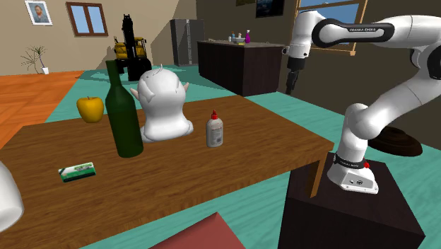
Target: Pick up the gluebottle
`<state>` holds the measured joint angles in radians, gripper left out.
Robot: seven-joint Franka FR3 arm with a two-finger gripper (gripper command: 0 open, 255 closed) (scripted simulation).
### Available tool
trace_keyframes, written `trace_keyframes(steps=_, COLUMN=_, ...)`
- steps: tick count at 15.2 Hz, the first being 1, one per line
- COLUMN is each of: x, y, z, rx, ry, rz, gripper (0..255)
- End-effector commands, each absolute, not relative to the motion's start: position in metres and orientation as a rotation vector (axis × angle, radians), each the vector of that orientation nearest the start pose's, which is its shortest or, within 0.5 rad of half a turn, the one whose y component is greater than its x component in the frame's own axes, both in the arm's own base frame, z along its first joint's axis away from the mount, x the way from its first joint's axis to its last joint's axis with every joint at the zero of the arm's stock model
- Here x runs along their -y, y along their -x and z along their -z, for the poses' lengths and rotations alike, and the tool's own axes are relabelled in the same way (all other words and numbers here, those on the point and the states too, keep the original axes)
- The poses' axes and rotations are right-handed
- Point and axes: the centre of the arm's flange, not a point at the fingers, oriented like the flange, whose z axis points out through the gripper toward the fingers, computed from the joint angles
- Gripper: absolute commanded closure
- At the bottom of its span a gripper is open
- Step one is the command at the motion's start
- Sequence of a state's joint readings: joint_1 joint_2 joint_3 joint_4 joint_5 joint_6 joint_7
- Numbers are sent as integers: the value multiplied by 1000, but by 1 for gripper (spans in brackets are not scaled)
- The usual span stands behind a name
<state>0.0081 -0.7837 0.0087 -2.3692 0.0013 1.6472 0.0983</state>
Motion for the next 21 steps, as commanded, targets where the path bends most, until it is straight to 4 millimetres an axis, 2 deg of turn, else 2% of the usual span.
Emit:
trace_keyframes(steps=1, x=-6, y=-315, z=-591, rx=-132, ry=3139, rz=97, gripper=0)
trace_keyframes(steps=6, x=-28, y=-370, z=-579, rx=133, ry=3075, rz=109, gripper=0)
trace_keyframes(steps=11, x=-59, y=-421, z=-570, rx=388, ry=2989, rz=120, gripper=0)
trace_keyframes(steps=21, x=-146, y=-504, z=-560, rx=858, ry=2760, rz=138, gripper=0)
